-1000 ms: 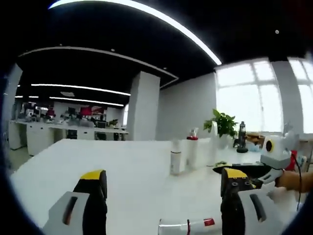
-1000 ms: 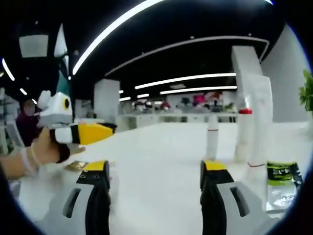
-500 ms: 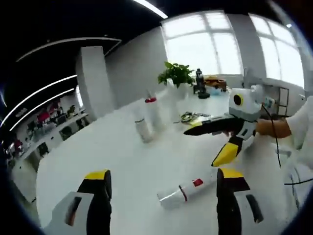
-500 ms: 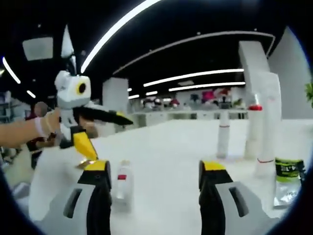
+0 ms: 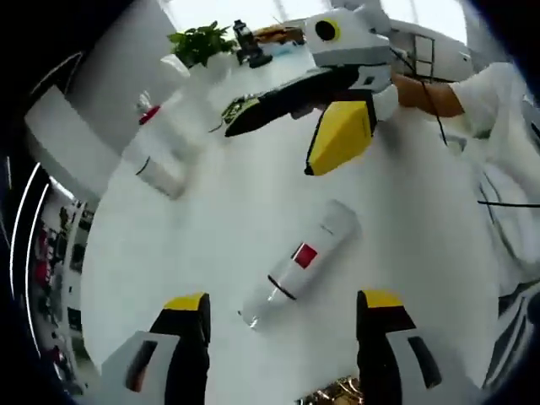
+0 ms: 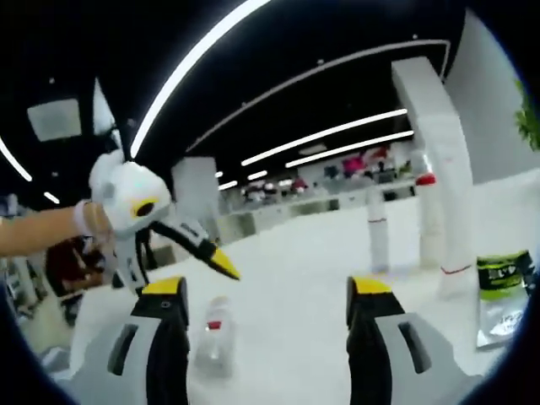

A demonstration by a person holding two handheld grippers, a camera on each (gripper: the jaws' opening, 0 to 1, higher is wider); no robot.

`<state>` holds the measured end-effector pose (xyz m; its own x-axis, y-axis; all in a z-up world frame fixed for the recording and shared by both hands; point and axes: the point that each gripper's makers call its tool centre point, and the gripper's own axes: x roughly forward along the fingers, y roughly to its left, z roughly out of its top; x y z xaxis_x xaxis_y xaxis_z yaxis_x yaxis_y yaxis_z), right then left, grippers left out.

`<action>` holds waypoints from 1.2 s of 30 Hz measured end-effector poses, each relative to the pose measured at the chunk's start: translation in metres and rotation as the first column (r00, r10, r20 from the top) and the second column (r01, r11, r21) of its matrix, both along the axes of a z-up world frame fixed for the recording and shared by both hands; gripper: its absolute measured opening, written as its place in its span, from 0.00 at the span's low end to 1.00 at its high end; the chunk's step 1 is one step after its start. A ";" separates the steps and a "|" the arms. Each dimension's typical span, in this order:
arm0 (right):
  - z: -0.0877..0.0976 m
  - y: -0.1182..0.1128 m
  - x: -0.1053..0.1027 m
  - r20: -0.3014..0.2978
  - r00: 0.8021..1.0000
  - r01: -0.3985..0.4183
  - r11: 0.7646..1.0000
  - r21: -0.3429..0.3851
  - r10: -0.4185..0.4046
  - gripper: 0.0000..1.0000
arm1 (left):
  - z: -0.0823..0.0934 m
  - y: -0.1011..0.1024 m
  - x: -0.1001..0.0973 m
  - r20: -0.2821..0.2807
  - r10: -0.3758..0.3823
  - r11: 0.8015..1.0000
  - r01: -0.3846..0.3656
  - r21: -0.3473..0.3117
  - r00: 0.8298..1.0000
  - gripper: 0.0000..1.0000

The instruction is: Arrange the skincare products in the storage area until every visible bottle or jar stands upright without overlapping.

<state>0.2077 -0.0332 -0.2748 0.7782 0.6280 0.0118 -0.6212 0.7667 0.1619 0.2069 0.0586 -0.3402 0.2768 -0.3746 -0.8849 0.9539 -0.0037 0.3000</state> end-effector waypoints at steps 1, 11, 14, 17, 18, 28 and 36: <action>0.000 0.000 0.000 -0.002 1.000 -0.002 1.000 -0.003 0.002 0.76 | -0.001 0.000 -0.001 0.004 -0.003 1.000 0.003 0.014 1.000 0.71; 0.005 -0.004 0.000 -0.008 1.000 -0.003 1.000 0.026 0.003 0.76 | -0.012 -0.011 -0.006 -0.015 -0.093 0.976 0.094 0.194 0.996 0.45; 0.010 -0.008 0.001 -0.008 1.000 0.005 0.998 0.058 -0.005 0.76 | -0.014 -0.015 -0.024 -0.017 -0.092 0.981 0.093 0.171 0.996 0.42; 0.012 -0.007 0.002 -0.006 1.000 0.008 0.997 0.070 -0.007 0.75 | -0.018 -0.013 -0.036 -0.081 -0.123 0.971 0.137 0.194 0.989 0.34; 0.011 -0.007 0.002 -0.006 1.000 0.008 0.998 0.064 -0.008 0.75 | -0.019 -0.013 -0.039 -0.087 -0.133 0.968 0.148 0.201 0.987 0.32; 0.005 0.003 0.002 0.059 0.998 -0.004 0.998 -0.070 0.008 0.72 | -0.024 -0.008 -0.055 -0.138 -0.084 0.964 0.116 0.239 0.987 0.21; 0.009 -0.001 0.022 0.123 0.992 0.022 0.988 -0.153 -0.004 0.72 | -0.017 -0.003 -0.026 -0.175 0.058 0.980 -0.023 0.196 0.983 0.20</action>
<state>0.2296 -0.0339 -0.2654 0.7850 0.6194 0.0111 -0.6188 0.7848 -0.0345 0.1811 0.0556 -0.3570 0.1192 -0.1843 -0.9756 0.9925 -0.0044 0.1221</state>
